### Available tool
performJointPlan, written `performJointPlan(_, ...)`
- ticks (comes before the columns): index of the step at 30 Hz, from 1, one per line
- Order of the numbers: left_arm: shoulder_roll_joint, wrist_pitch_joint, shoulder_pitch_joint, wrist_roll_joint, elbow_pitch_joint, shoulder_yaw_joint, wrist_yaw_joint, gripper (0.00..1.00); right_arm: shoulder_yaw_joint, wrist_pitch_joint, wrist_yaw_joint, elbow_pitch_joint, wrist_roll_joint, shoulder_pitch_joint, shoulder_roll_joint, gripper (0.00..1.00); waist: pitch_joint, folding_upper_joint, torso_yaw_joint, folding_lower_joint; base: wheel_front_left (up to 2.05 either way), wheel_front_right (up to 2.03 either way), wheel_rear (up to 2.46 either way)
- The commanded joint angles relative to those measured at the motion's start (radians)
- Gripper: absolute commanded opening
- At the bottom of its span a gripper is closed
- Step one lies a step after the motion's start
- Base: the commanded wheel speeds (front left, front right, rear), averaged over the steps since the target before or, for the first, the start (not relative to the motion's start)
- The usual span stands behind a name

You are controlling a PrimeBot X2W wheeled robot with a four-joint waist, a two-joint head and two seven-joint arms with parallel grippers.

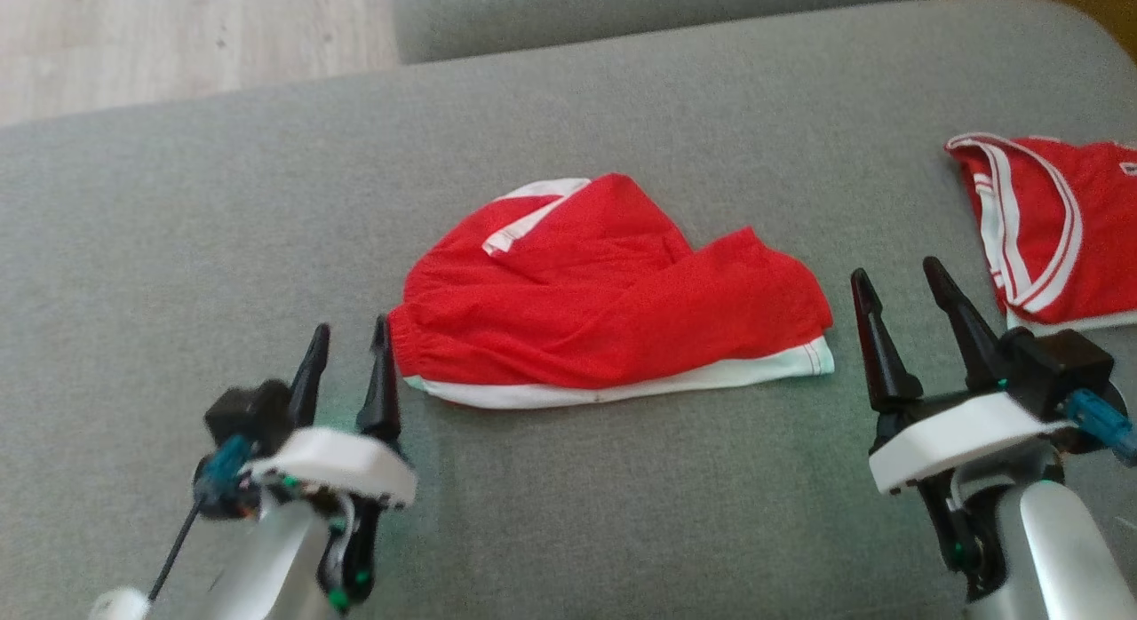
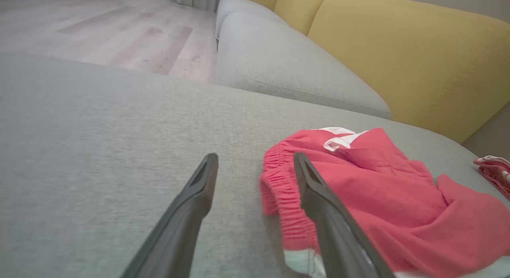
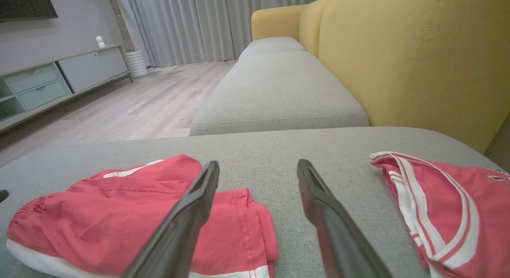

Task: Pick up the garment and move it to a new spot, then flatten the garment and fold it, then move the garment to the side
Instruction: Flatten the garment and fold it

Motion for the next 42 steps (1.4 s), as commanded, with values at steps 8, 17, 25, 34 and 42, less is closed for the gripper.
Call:
performJointPlan(8, 0.113, -0.027, 0.136, 0.111, -0.266, 0.127, 0.041, 1.0, -0.008, 0.003, 0.007, -0.014, 0.003, 0.035, 0.0, 1.0, -0.09, 0.0, 0.044, 0.0, 0.0, 0.0, 0.0)
performJointPlan(17, 0.139, -0.028, 0.261, 0.158, -0.389, 0.206, 0.059, 1.0, -0.018, 0.01, 0.007, 0.004, 0.007, 0.067, 0.011, 1.0, -0.133, 0.0, 0.048, 0.0, 0.0, 0.0, 0.0)
performJointPlan(25, 0.136, -0.025, 0.301, 0.152, -0.405, 0.202, 0.068, 1.0, -0.023, 0.015, 0.007, -0.002, 0.007, 0.076, 0.015, 1.0, -0.137, 0.0, 0.046, 0.0, 0.0, 0.0, 0.0)
performJointPlan(34, 0.129, -0.007, 0.284, 0.158, -0.409, 0.169, 0.061, 1.0, -0.019, 0.015, 0.007, -0.012, 0.009, 0.07, 0.015, 1.0, -0.115, 0.0, 0.044, 0.0, 0.0, 0.0, 0.0)
performJointPlan(42, 0.071, 0.049, 0.201, 0.164, -0.313, 0.054, -0.019, 1.0, 0.005, 0.018, 0.007, -0.012, 0.014, 0.048, 0.018, 1.0, -0.062, 0.0, 0.043, 0.0, 0.0, 0.0, 0.0)
